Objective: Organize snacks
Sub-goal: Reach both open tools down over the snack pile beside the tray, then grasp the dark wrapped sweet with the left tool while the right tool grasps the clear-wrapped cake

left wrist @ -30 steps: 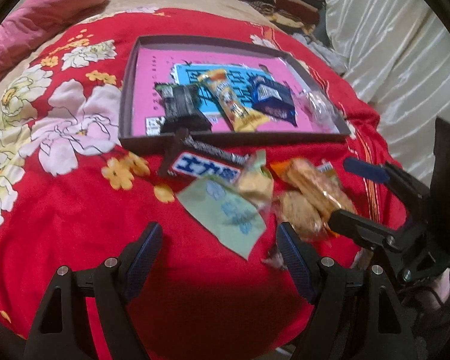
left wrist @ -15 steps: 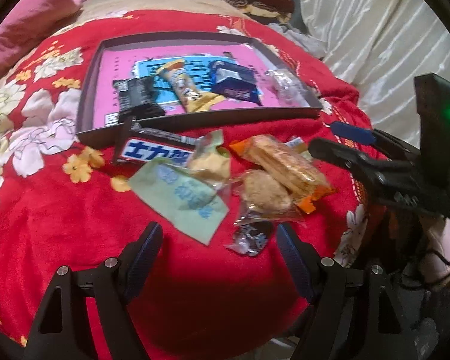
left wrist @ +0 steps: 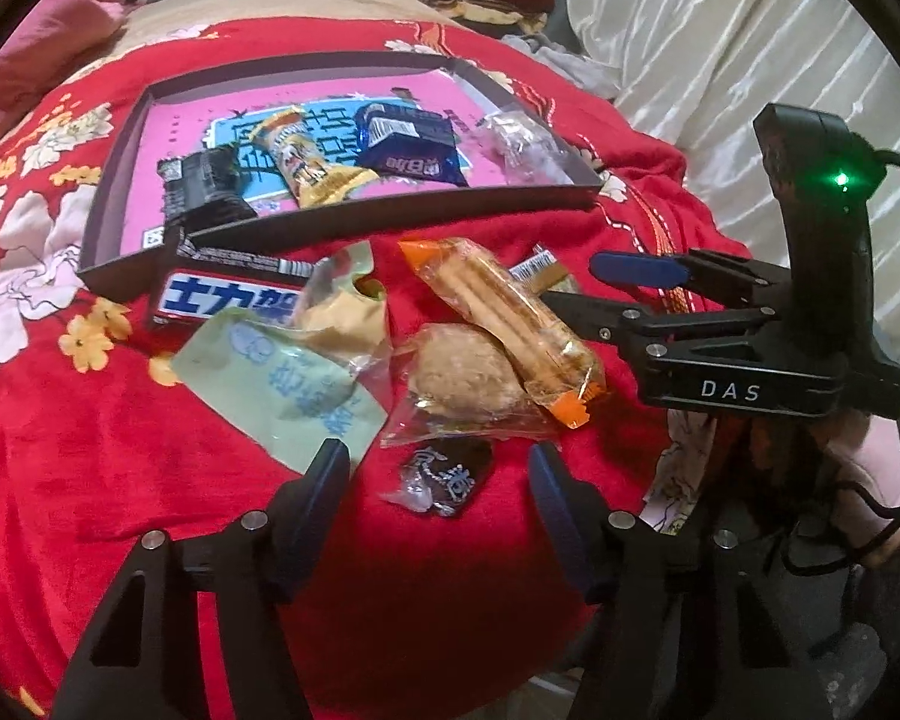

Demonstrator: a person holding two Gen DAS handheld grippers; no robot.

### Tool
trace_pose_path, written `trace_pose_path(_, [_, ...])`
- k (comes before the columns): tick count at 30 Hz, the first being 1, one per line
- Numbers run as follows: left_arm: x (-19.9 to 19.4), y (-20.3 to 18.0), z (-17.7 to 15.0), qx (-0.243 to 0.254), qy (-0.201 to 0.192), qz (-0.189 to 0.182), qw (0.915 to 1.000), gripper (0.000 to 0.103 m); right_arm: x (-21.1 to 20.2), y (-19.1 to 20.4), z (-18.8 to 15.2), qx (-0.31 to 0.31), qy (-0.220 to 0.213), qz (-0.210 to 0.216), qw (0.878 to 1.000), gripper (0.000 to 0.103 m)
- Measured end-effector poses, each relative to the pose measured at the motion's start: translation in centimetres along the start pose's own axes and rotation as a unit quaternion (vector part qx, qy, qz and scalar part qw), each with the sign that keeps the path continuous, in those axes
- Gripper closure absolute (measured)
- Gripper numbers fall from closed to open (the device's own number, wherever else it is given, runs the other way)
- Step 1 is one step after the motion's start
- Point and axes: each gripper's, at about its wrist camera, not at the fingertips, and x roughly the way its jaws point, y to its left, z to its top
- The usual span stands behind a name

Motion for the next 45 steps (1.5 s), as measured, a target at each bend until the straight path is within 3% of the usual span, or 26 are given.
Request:
trace_pose_path(5, [0.8, 0.1, 0.0, -0.006, 0.01, -0.007, 0.9999, 0.049, 0.3, 0.2, 0.2, -0.003, 0.0, 0.024, 1.0, 0.038])
trace_pose_path(16, [1.6, 0.2, 0.2, -0.012, 0.016, -0.016, 0.9997, 0.065, 2.0, 0.6, 0.8, -0.021, 0.008, 0.017, 1.0, 0.047])
trace_pose_path(23, [1.9, -0.1, 0.4, -0.006, 0.019, -0.015, 0.9997, 0.066, 2.4, 0.3, 1.0, -0.03, 0.012, 0.012, 0.999, 0.056])
trace_pose_path(33, [3.1, -0.6, 0.6, -0.001, 0.025, -0.009, 0.9996, 0.068, 2.4, 0.2, 1.1, -0.052, 0.007, -0.004, 0.999, 0.059])
trace_pose_path(40, [2.7, -0.2, 0.6, -0.009, 0.024, -0.022, 0.9994, 0.068, 0.7, -0.1, 1.4, -0.044, -0.028, 0.02, 0.998, 0.061])
trace_pose_path(45, [1.6, 0.4, 0.1, -0.025, 0.028, -0.031, 0.9988, 0.068, 0.5, -0.3, 1.3, -0.037, -0.026, 0.029, 0.999, 0.061])
